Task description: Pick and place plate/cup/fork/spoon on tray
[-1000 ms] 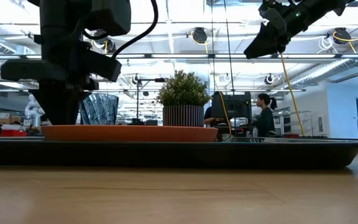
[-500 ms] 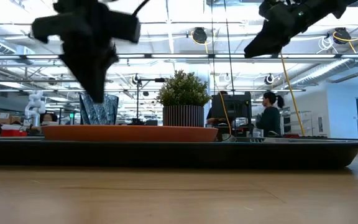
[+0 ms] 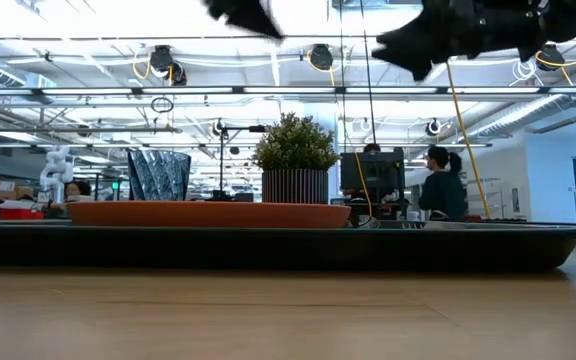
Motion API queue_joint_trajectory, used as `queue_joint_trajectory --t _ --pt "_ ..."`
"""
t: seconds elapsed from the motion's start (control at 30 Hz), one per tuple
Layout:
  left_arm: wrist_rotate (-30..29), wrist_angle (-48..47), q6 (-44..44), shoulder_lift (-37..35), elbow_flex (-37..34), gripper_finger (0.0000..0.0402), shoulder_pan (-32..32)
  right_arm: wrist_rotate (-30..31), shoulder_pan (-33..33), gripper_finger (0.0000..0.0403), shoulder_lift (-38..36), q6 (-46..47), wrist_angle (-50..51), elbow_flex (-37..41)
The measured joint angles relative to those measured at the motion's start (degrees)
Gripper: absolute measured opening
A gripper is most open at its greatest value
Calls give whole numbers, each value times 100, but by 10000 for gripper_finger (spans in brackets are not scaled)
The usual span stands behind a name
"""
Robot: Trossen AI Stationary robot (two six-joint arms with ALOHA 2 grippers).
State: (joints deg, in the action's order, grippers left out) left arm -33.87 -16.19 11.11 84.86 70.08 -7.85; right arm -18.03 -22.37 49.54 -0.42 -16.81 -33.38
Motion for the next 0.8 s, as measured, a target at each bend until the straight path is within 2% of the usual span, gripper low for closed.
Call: queue_joint_trajectory --t 0.1,0.2,0.23,0.3,0.43,0.53,0.8 --pt "710 1153 461 -408 -383 78 375 438 67 183 5 -64 1220 -223" --pt "1930 2669 610 -651 -949 78 723 1563 274 183 140 -393 3231 -756" --pt "2215 2864 636 -778 -1226 78 824 1887 378 183 243 -391 3797 -974" --pt "2621 3912 637 -779 -1561 78 964 2360 552 183 416 -281 4582 -1434" --pt "2692 4619 630 -906 -2098 78 1122 2543 959 183 835 278 5290 -2265" --pt "2719 4636 739 -1165 -2320 78 1164 2544 1267 183 1355 586 5926 -2843" --pt "2783 5335 1119 -2338 -3375 78 1257 2526 1923 183 3285 1771 8162 -4432"
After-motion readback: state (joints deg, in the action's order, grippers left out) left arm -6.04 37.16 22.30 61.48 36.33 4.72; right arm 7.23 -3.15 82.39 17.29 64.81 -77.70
